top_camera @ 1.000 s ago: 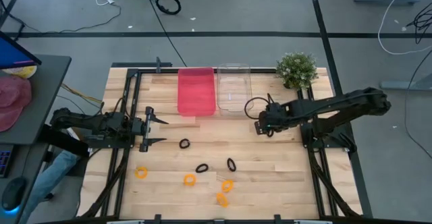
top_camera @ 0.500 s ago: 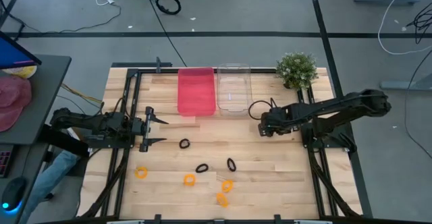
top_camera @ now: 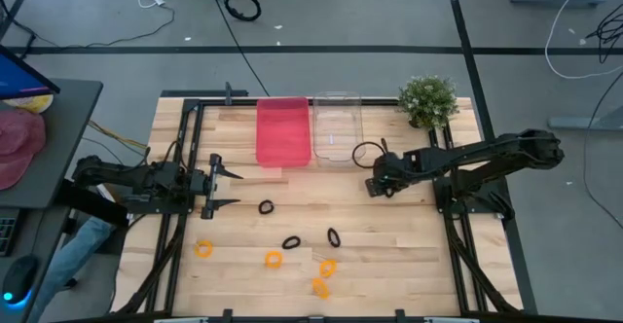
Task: Sort spring keychains
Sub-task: Put the black spring keychain into the transparent bin
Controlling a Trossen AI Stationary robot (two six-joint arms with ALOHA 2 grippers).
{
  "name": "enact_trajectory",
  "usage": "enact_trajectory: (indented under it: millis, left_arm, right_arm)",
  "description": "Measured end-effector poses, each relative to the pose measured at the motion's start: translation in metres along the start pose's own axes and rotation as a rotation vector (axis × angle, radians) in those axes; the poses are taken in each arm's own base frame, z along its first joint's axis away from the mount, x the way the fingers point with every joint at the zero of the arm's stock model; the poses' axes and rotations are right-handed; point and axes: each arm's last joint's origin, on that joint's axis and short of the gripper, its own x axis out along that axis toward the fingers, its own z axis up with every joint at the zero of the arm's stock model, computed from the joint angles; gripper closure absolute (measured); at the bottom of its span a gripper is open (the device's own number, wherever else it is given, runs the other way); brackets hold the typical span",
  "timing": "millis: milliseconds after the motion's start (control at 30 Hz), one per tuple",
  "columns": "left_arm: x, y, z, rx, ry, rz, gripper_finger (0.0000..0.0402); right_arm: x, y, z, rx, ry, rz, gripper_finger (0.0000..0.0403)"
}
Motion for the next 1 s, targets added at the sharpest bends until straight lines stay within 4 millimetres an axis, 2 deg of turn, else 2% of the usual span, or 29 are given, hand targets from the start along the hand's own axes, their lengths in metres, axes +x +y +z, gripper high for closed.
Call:
enact_trajectory:
  millis: [267,500,600,800,1000]
  left_arm:
    - [0.000,0.000,0.000,0.000,0.000,0.000,0.0103]
    - [0.000,0.000,0.000,0.000,0.000,0.000,0.0103]
    - [0.000,0.000,0.000,0.000,0.000,0.000,0.0103]
    - [0.000,0.000,0.000,0.000,0.000,0.000,0.0103]
    - [0.000,0.000,0.000,0.000,0.000,0.000,0.0103]
  right_arm:
    - [-0.001,0.011,0.004,-0.122,-0.037,0.111,0.0146]
    - [-0.001,0.002,-0.003,0.056,0.110,0.045,0.0146]
    - [-0.006,0.007,0.000,0.050,0.089,0.051,0.0146]
    - [-0.022,0.010,0.004,0.130,0.044,-0.074,0.0146]
    - [-0.024,0.007,0.003,0.140,0.007,-0.143,0.0146]
